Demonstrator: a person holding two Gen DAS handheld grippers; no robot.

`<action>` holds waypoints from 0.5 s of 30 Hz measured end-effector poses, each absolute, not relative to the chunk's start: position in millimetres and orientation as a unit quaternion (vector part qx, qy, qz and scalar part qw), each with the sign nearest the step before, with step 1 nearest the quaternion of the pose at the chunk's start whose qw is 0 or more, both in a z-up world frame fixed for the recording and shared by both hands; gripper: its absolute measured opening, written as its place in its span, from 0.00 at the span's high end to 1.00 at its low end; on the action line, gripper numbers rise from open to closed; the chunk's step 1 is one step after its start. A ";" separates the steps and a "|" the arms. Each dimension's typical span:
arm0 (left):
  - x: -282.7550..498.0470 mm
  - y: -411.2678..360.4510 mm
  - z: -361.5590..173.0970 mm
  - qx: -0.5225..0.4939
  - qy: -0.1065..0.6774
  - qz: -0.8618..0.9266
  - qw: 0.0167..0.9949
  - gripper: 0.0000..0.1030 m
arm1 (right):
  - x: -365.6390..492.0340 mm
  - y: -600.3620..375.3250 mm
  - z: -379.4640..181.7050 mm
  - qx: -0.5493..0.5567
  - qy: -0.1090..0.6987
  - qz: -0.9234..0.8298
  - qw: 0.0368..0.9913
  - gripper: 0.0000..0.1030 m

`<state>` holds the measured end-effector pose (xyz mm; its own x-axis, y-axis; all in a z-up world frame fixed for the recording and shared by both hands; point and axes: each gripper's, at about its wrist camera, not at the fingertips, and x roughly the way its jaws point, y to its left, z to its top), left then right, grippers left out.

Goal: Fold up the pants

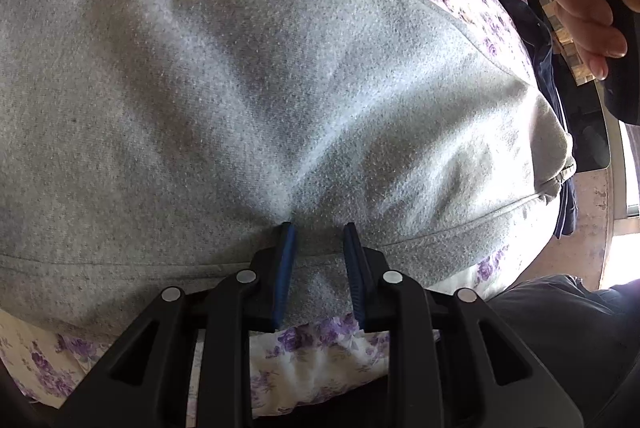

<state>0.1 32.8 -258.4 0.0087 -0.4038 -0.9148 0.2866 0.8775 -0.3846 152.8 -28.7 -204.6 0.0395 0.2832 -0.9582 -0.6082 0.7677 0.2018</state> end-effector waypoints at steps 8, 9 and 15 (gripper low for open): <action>0.1 32.0 -258.7 -0.045 0.661 -0.244 0.709 0.77 | 157.5 -18.5 -217.9 -0.143 0.625 0.310 0.702 0.91; 0.1 31.9 -258.6 -0.045 0.661 -0.244 0.709 0.77 | 158.8 -18.5 -222.6 -0.141 0.629 0.303 0.702 0.91; -3.3 31.5 -258.0 -0.045 0.653 -0.241 0.716 0.77 | 166.2 -12.1 -206.3 -0.162 0.598 0.273 0.736 0.92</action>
<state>-3.3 31.5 -258.0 0.0307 -0.4046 -0.9140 0.2867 0.8796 -0.3797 166.2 -12.1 -206.3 0.1359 0.2089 -0.9685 -0.5959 0.7982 0.0886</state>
